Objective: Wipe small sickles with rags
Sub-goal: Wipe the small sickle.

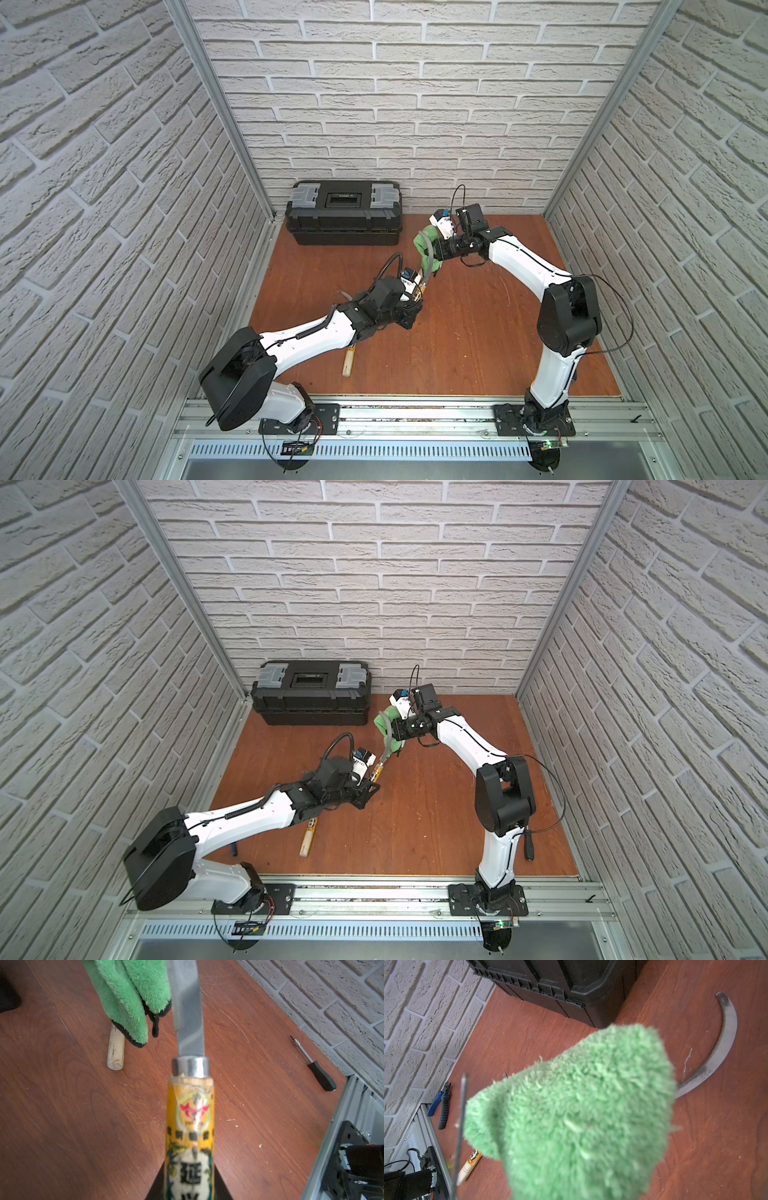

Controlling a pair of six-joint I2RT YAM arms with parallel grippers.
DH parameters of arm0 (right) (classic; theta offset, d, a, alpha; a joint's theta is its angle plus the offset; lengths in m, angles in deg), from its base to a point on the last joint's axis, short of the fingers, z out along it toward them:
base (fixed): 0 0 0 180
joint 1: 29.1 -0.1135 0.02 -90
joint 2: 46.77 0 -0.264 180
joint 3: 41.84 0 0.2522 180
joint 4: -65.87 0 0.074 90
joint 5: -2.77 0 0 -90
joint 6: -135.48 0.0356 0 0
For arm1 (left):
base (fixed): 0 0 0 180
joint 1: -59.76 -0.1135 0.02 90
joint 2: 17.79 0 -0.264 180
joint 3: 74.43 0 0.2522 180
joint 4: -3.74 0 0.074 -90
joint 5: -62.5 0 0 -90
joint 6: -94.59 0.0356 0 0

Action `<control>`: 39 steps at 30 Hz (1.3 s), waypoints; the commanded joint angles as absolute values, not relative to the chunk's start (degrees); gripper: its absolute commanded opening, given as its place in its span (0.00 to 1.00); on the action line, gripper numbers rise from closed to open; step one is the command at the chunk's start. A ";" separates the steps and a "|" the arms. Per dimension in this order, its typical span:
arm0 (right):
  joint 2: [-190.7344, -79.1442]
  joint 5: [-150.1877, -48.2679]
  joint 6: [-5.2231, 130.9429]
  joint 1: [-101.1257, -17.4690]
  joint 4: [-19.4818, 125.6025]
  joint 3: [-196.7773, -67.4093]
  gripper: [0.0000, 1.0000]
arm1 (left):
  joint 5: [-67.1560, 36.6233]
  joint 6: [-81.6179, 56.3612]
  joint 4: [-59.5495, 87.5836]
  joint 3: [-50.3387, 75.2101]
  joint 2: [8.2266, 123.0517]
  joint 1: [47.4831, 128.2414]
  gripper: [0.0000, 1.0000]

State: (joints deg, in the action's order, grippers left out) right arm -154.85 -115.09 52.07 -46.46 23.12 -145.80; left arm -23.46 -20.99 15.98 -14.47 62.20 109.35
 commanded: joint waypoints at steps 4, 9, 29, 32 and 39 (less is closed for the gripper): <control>-149.33 -117.15 50.27 -46.51 26.80 -142.35 0.03 | -22.84 -21.92 12.51 -14.84 63.55 109.04 0.00; -146.69 -118.05 49.88 -46.50 29.27 -139.24 0.03 | -21.93 -22.90 11.19 -15.84 63.94 108.14 0.00; -134.15 -118.38 49.62 -49.95 32.33 -122.99 0.03 | -15.49 -19.11 11.23 -9.99 72.12 101.08 0.00; -131.82 -117.38 50.26 -51.85 32.16 -119.46 0.03 | -14.76 -18.06 11.76 -7.02 73.97 100.12 0.00; -125.17 -112.06 54.89 -53.27 32.10 -110.58 0.03 | -14.03 -16.07 13.75 0.08 76.47 98.87 0.00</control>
State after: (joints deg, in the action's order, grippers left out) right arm -129.58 -108.77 53.38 -50.72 34.74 -113.53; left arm -9.98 -15.66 15.48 -3.52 75.42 101.32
